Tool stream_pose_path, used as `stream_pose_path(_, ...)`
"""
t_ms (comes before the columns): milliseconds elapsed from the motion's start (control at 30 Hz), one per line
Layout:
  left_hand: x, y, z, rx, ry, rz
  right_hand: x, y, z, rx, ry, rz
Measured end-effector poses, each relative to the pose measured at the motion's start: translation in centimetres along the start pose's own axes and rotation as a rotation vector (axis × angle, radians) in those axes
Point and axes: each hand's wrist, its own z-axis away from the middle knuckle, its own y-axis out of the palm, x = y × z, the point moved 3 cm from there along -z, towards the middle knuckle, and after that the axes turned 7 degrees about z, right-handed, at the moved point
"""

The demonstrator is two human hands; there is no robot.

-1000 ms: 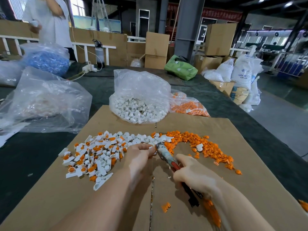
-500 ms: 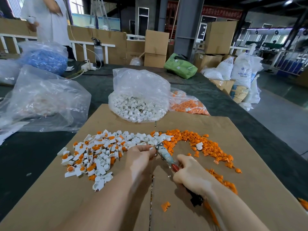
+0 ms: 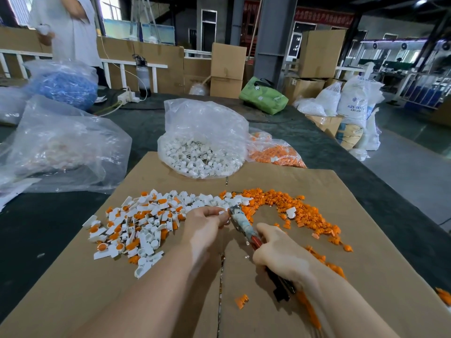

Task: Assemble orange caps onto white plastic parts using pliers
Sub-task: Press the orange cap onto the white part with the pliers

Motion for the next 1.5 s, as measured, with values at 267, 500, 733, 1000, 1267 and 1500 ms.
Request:
stream_pose_path(267, -0.3, 0.1, 0.0, -0.009, 0.010, -0.037, 0.0, 0.5, -0.1, -0.060, -0.014, 0.032)
stream_pose_path(500, -0.3, -0.3, -0.2, 0.012, 0.033, -0.036, 0.1, -0.4, 0.6, 0.079, 0.023, -0.041)
stream_pose_path(733, -0.2, -0.2, -0.2, 0.005, 0.037, -0.040, 0.0, -0.8, 1.0, 0.141, 0.052, -0.125)
stream_pose_path(1000, -0.1, -0.1, -0.5, -0.003, 0.023, -0.056, 0.3, -0.5, 0.7, 0.047, 0.043, -0.083)
stream_pose_path(1267, 0.7, -0.5, -0.8, -0.006, -0.008, -0.014, -0.4, 0.3, -0.2, -0.051, -0.014, -0.028)
stream_pose_path(1500, 1.4, -1.4, -0.5, 0.007, 0.099, -0.144, -2.8, -1.1, -1.6, -0.320, 0.076, 0.043)
